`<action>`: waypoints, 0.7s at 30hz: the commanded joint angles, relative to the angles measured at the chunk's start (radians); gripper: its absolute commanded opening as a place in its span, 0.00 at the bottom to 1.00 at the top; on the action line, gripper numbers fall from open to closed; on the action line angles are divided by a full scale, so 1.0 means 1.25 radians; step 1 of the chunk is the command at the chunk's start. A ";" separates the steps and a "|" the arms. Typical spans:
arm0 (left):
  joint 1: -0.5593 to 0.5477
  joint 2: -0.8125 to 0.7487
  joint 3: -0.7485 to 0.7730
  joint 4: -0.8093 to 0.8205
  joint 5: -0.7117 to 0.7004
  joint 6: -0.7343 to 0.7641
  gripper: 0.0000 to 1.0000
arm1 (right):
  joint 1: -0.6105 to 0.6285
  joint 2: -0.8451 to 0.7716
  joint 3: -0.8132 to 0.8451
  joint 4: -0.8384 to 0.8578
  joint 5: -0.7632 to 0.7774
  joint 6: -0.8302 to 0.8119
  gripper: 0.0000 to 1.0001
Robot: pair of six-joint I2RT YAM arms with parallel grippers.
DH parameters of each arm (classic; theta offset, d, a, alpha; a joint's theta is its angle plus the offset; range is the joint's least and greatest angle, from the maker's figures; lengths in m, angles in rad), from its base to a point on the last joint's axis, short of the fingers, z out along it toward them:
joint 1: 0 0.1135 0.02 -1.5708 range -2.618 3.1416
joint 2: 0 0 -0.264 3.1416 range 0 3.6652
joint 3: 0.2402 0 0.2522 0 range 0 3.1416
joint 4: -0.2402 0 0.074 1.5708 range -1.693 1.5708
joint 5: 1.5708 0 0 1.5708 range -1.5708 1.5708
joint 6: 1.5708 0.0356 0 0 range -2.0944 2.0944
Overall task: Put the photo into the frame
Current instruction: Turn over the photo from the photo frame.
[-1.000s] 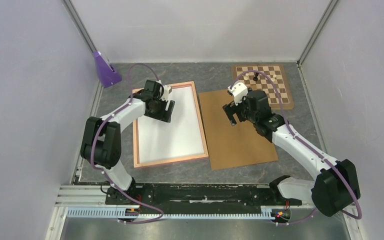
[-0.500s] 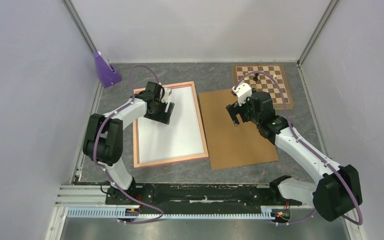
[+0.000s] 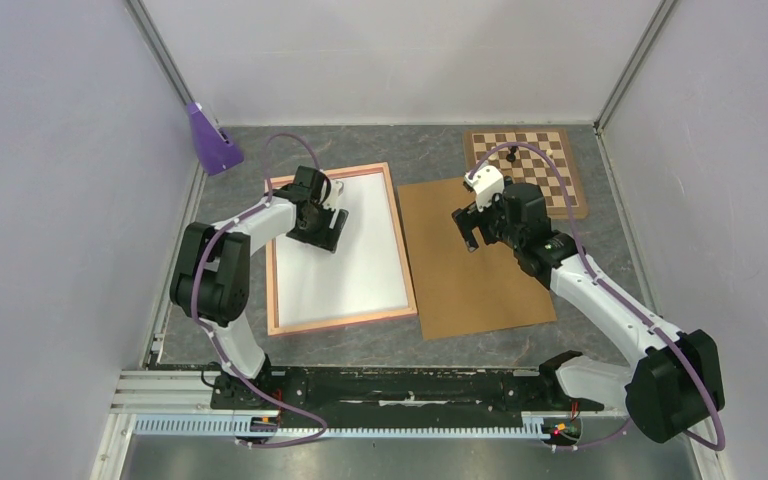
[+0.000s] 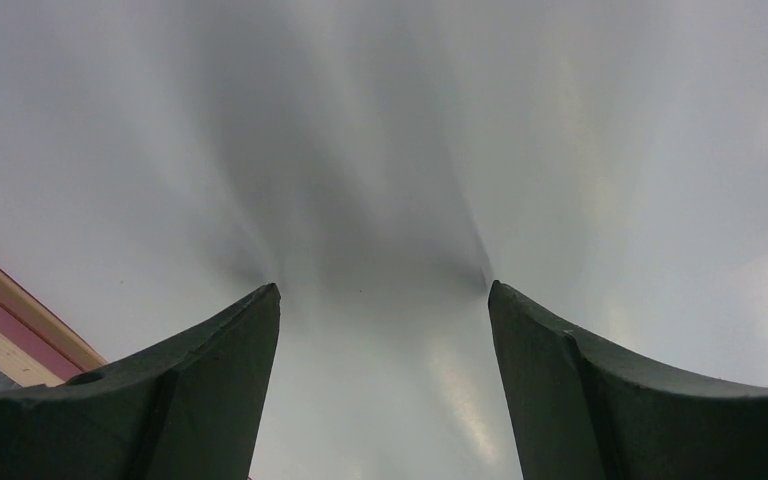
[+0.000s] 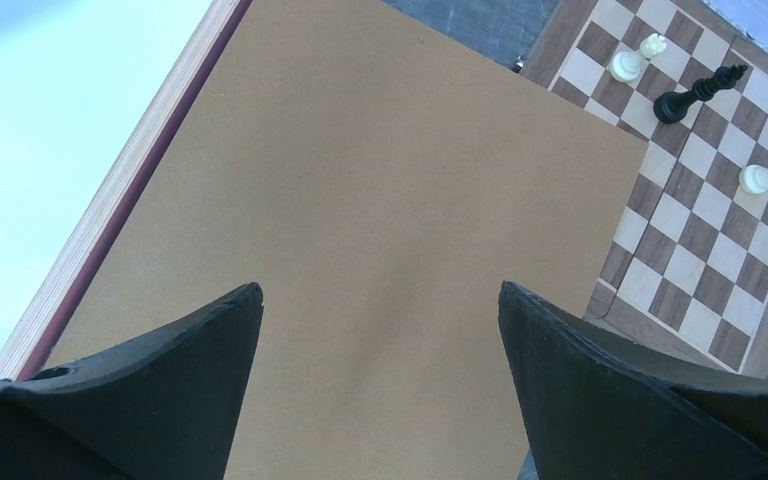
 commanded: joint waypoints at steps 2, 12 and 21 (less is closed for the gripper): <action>0.003 0.010 -0.001 0.028 -0.016 0.035 0.82 | -0.005 -0.023 0.001 0.035 -0.012 0.010 0.91; 0.006 0.020 -0.005 0.026 -0.043 0.039 0.82 | -0.005 -0.026 0.000 0.036 -0.019 0.012 0.91; 0.011 0.024 -0.006 0.023 -0.046 0.040 0.82 | -0.007 -0.029 -0.001 0.037 -0.024 0.014 0.91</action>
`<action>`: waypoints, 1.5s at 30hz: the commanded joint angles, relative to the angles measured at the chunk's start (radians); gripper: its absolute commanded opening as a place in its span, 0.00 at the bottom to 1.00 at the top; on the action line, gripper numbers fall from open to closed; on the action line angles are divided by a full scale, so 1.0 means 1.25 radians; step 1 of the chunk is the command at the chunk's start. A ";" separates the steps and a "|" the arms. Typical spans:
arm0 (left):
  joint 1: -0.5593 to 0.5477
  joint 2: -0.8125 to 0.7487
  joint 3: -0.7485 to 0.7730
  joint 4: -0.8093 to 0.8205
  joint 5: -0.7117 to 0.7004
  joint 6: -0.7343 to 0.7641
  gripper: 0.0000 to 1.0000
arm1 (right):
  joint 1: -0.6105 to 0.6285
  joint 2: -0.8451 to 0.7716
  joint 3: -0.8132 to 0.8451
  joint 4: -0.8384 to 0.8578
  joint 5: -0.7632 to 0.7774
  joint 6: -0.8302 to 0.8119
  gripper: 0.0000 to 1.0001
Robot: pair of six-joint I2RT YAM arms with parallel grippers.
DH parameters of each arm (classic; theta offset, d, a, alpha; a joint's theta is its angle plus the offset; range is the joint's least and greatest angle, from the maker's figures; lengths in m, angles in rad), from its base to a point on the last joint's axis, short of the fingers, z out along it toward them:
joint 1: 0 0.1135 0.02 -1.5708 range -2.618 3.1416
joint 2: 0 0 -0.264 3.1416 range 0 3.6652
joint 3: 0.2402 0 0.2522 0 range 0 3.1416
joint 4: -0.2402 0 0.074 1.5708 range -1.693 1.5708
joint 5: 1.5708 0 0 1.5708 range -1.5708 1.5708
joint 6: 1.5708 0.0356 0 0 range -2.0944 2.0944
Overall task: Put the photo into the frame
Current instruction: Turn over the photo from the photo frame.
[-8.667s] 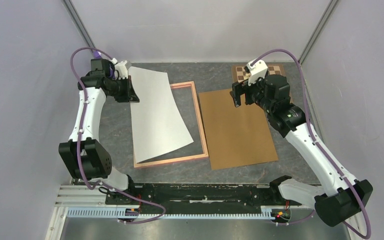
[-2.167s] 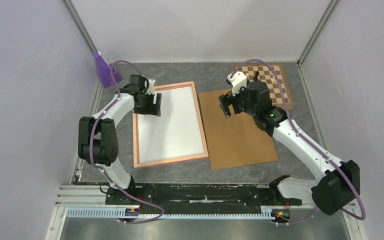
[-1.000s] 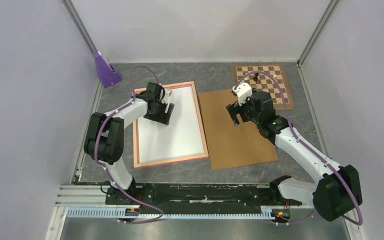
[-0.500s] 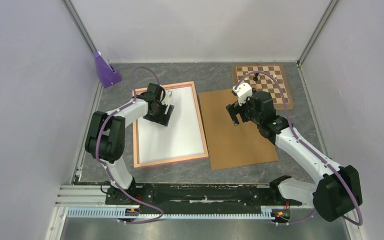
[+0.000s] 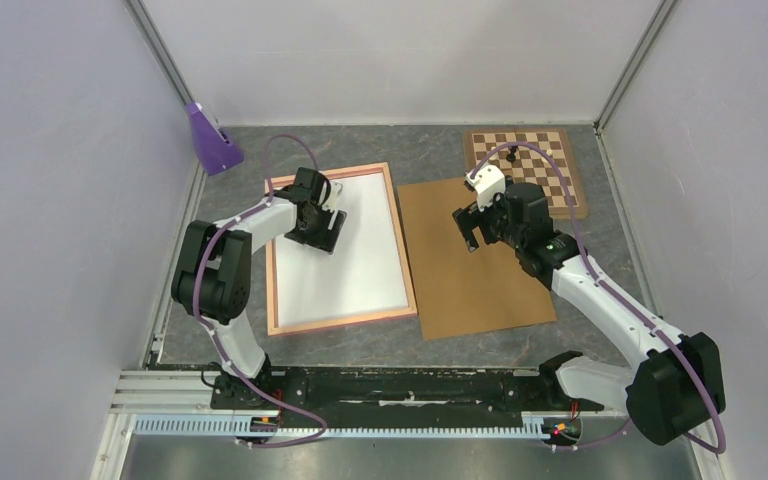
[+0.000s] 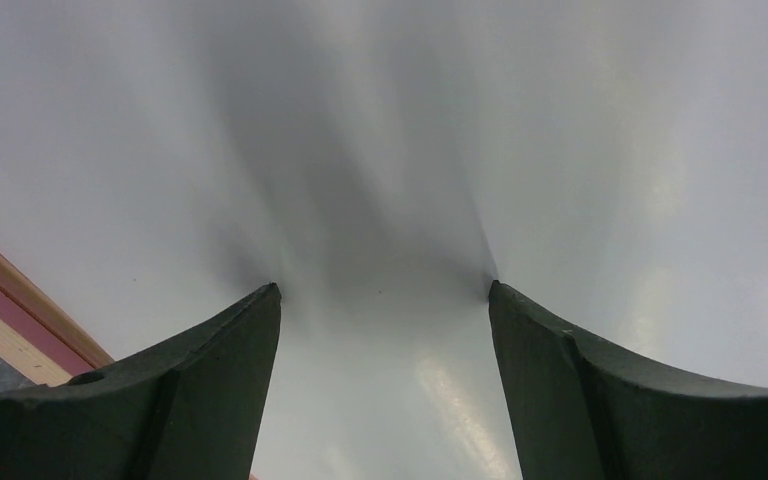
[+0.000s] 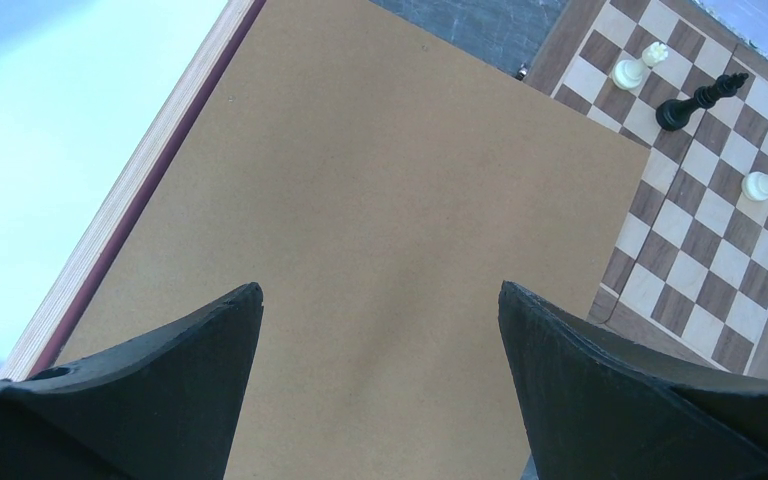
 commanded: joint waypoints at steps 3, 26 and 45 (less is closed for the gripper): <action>0.008 0.008 -0.002 0.018 -0.022 0.035 0.82 | -0.002 -0.020 -0.001 0.036 -0.011 0.013 0.91; 0.016 -0.003 -0.001 0.017 -0.002 0.025 0.82 | -0.002 -0.019 -0.002 0.037 -0.013 0.014 0.91; 0.015 -0.094 0.019 -0.001 0.003 0.013 0.85 | -0.047 -0.030 -0.035 0.044 -0.008 0.035 0.91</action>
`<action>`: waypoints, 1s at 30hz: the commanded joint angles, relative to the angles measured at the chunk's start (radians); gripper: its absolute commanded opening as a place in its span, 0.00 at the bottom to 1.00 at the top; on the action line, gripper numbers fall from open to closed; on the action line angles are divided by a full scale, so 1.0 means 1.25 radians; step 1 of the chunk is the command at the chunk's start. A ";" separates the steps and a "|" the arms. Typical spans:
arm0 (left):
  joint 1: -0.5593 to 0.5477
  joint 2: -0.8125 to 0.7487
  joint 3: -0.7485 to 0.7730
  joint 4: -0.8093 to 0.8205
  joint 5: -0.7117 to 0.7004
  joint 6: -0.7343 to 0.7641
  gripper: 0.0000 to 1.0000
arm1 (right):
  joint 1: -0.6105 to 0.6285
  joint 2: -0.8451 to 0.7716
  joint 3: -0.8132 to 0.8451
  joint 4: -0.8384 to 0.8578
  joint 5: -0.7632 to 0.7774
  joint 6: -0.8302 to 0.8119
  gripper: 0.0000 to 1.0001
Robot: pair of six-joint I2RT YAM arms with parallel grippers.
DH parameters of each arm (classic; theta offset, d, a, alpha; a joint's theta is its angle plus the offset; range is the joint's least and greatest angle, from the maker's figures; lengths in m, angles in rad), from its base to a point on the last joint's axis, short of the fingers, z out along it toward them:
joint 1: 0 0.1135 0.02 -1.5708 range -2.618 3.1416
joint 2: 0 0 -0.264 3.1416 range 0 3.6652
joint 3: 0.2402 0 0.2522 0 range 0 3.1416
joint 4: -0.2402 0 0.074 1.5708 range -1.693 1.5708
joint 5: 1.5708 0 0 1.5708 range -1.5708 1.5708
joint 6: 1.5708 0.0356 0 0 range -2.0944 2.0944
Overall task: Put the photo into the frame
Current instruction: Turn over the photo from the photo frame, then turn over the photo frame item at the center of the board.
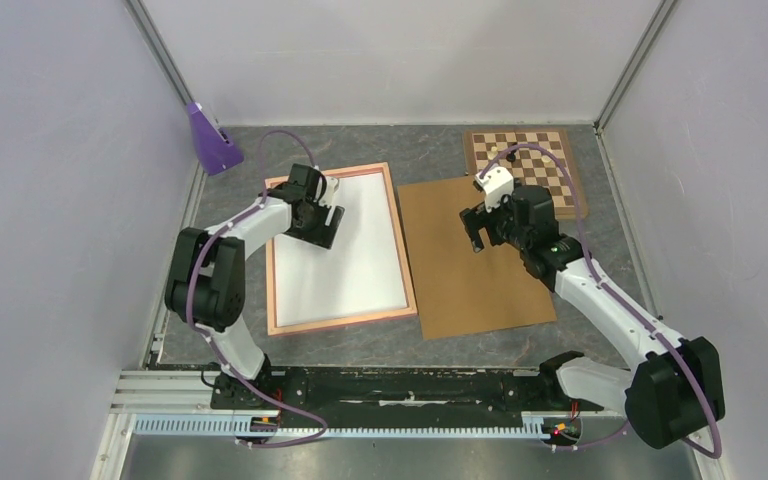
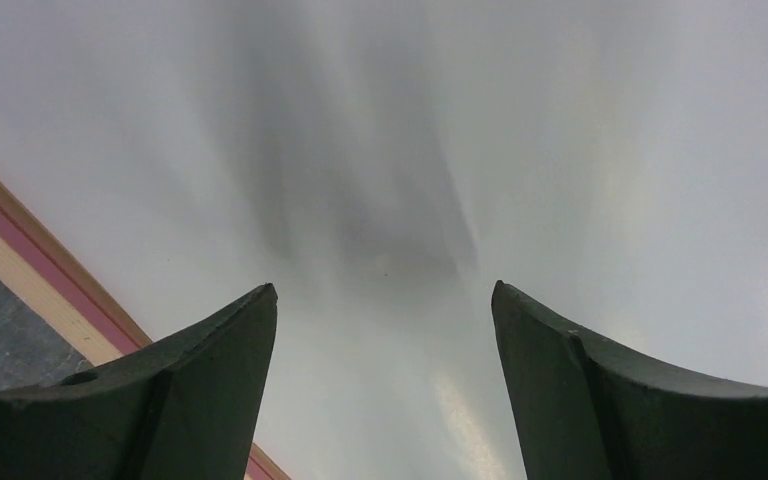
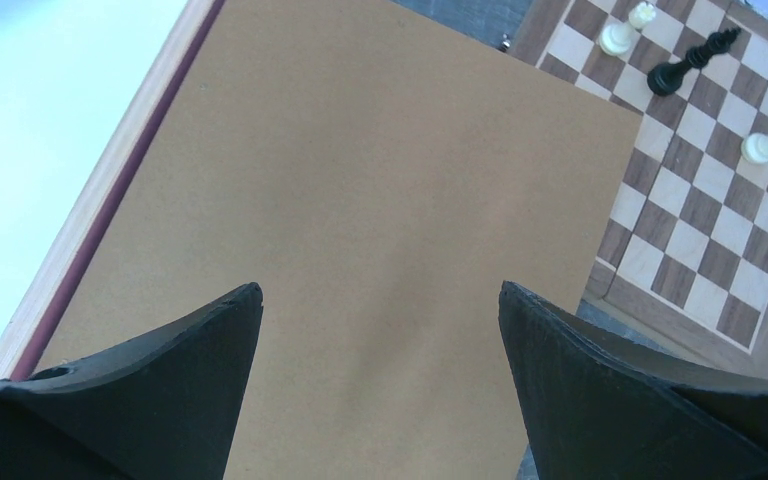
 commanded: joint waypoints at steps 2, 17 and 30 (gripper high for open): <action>0.006 -0.079 0.025 -0.009 0.002 0.004 0.86 | -0.031 -0.014 -0.011 0.031 -0.001 0.021 0.91; 0.001 -0.279 0.026 -0.024 0.133 0.016 0.86 | -0.272 0.074 -0.050 -0.015 -0.121 -0.006 0.91; -0.004 -0.290 -0.011 0.002 0.192 0.032 0.86 | -0.442 0.263 0.043 -0.109 -0.313 -0.148 0.90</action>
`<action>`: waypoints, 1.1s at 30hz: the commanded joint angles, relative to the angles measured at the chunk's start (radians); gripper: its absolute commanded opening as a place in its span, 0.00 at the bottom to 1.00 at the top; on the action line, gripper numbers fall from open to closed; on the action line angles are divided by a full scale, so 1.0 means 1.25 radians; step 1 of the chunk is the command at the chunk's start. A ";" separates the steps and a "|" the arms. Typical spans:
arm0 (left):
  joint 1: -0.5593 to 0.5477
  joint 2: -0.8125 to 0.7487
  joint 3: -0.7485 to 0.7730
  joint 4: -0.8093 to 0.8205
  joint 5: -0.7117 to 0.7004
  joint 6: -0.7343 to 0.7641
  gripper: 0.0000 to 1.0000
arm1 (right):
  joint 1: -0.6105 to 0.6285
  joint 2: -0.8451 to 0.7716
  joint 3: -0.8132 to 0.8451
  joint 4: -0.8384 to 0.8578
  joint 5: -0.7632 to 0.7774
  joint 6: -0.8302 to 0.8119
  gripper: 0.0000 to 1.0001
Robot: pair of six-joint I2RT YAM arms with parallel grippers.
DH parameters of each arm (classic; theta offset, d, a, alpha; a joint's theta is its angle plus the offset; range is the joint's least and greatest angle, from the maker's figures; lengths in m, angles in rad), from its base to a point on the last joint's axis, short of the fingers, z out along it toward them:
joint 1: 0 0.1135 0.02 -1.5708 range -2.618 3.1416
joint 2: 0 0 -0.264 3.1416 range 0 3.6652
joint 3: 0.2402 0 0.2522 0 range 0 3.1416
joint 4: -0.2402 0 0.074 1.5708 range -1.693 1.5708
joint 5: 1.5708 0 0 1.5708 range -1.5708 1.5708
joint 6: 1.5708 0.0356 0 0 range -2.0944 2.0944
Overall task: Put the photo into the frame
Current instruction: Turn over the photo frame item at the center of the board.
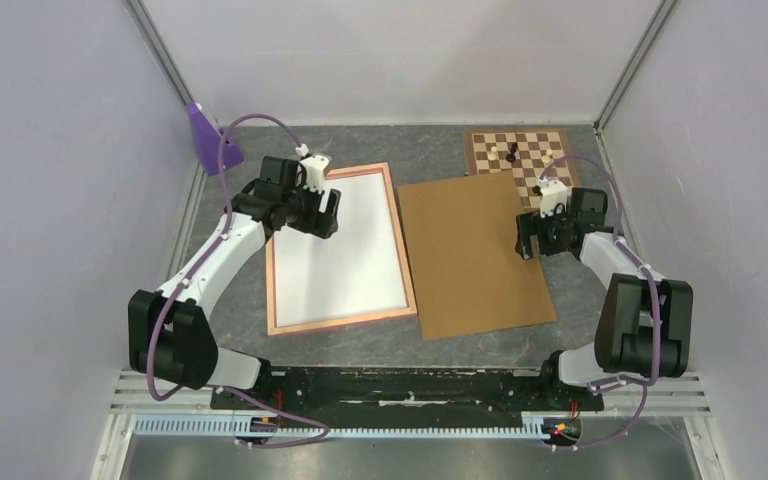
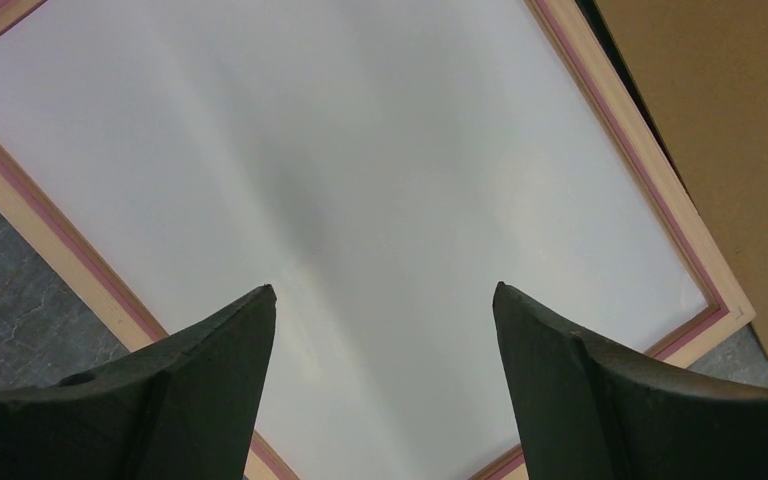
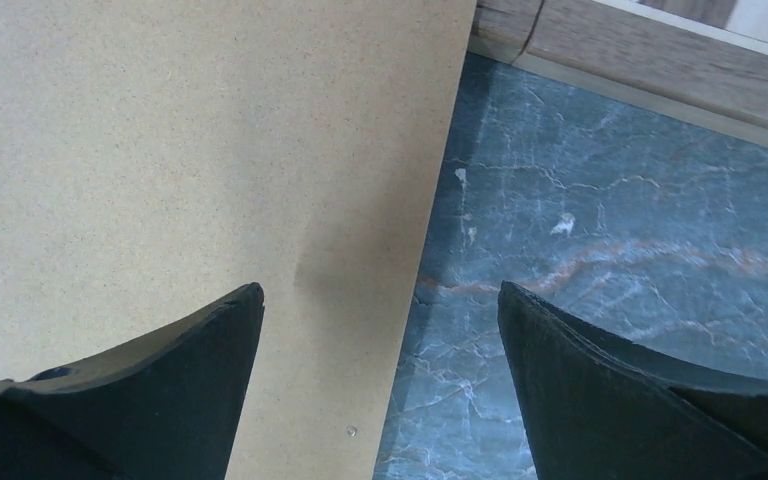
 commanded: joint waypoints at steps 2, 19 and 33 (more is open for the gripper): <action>-0.003 -0.003 0.005 0.030 0.037 0.028 0.86 | -0.026 0.059 0.068 -0.037 -0.112 -0.068 0.90; -0.004 0.033 0.034 0.030 0.042 0.045 0.86 | -0.103 0.237 0.184 -0.148 -0.306 -0.184 0.88; -0.008 0.091 0.076 0.041 0.054 0.035 0.86 | -0.145 0.397 0.253 -0.230 -0.440 -0.289 0.87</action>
